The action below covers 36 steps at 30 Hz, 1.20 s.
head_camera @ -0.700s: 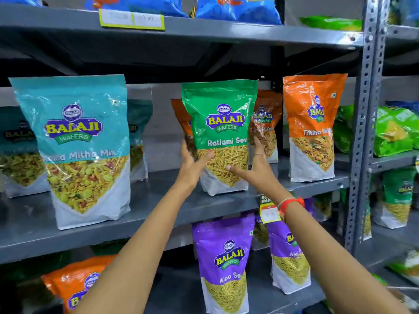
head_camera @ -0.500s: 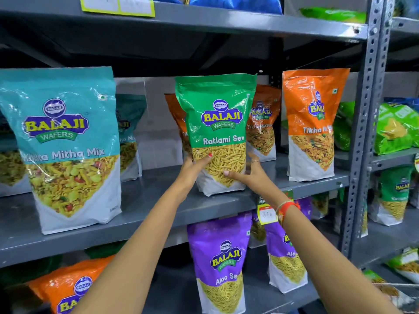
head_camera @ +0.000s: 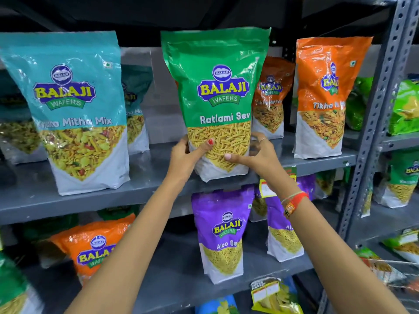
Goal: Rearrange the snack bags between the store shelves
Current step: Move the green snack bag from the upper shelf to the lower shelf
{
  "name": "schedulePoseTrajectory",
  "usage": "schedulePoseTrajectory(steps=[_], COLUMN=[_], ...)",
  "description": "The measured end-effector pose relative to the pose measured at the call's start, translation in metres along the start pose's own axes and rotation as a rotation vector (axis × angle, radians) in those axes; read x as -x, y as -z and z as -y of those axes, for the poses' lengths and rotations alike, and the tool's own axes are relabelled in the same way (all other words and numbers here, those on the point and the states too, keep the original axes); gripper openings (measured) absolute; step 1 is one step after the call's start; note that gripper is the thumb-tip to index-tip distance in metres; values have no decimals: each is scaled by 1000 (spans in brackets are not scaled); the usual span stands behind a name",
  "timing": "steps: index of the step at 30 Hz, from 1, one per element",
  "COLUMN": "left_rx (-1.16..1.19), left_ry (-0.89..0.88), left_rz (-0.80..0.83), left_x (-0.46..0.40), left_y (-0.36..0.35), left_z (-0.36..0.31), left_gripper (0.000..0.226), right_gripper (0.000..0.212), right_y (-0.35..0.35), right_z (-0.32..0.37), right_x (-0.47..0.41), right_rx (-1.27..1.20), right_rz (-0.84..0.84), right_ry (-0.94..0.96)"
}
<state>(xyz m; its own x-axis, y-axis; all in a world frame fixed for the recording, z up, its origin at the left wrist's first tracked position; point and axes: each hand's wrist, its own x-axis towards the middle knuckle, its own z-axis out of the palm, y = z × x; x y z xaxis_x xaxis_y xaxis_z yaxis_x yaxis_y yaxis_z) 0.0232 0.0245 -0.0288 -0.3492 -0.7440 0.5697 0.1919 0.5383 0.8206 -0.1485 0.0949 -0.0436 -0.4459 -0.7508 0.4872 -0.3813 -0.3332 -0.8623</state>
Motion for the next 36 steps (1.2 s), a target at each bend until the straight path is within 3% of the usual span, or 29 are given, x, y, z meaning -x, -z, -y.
schedulePoseTrajectory(steps=[7,12,18,22,26,33,36], left_rx=[-60,-79,-124,-184,-200,-198,-172], left_ry=[-65,17,240,373,497,590,591], left_rz=[2,-2,-14,-47,-51,9,-2], left_x=[76,134,186,214,221,211,211], left_y=[39,63,86,100,117,147,152], left_z=[-22,-3,69,127,177,232,247], left_gripper=[38,45,49,67,47,48,51], right_gripper=[92,95,98,94,98,86,93], right_y=[-20,-44,-83,-113,-145,-196,-212], right_z=[15,-15,-83,-133,-171,-216,-222], right_x=[73,125,173,196,208,220,223], right_rx=[25,20,34,45,63,-8,-43], right_rz=[58,109,161,184,176,116,101], right_ry=[115,36,-134,-237,-322,-419,-447])
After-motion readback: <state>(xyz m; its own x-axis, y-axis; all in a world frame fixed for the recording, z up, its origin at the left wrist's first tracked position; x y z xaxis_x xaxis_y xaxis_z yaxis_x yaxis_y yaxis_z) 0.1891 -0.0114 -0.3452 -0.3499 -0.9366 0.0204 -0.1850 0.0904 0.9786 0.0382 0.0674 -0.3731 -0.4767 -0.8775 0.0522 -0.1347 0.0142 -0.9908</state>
